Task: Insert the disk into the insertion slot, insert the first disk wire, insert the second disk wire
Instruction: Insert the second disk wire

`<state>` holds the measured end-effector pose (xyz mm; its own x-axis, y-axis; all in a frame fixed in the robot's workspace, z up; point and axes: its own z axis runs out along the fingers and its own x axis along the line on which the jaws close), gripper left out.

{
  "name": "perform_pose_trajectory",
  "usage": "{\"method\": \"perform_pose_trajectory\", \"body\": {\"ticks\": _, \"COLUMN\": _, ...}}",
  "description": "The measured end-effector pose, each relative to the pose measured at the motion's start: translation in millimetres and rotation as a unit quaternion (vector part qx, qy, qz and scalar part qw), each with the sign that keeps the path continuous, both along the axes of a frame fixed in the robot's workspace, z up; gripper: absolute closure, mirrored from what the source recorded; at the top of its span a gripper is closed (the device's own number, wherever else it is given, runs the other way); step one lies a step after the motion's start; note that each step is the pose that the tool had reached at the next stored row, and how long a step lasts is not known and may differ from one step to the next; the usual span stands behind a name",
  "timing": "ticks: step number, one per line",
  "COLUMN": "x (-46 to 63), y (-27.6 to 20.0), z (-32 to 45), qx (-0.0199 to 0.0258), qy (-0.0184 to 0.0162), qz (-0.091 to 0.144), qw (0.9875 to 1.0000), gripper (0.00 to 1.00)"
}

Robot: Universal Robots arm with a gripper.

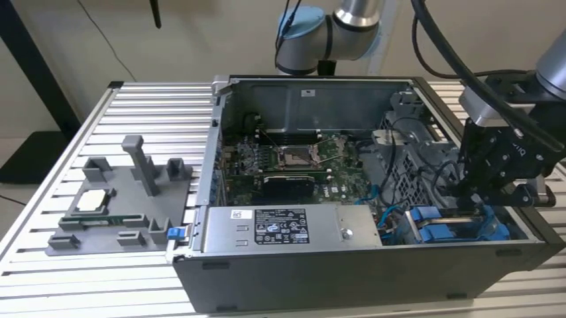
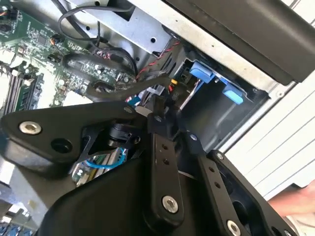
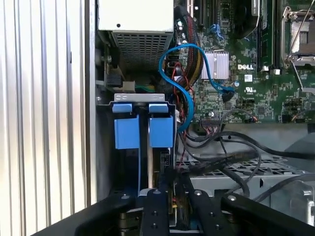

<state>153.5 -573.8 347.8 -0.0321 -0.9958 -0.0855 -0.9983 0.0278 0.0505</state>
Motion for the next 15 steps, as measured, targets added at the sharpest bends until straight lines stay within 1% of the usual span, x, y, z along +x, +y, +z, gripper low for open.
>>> {"method": "perform_pose_trajectory", "body": {"ticks": 2, "x": 0.0, "y": -0.1, "z": 0.2, "qx": 0.0001, "qy": 0.0, "qz": 0.0, "qw": 1.0, "gripper": 1.0}}
{"method": "perform_pose_trajectory", "body": {"ticks": 4, "x": 0.0, "y": -0.2, "z": 4.4, "qx": 0.0001, "qy": 0.0, "qz": 0.0, "qw": 1.0, "gripper": 1.0}}
{"method": "perform_pose_trajectory", "body": {"ticks": 14, "x": 0.0, "y": -0.2, "z": 48.9, "qx": 0.0004, "qy": 0.0003, "qz": 0.0, "qw": 1.0, "gripper": 1.0}}
{"method": "perform_pose_trajectory", "body": {"ticks": 15, "x": 0.0, "y": 0.4, "z": 49.7, "qx": 0.0004, "qy": 0.0003, "qz": 0.0, "qw": 1.0, "gripper": 1.0}}
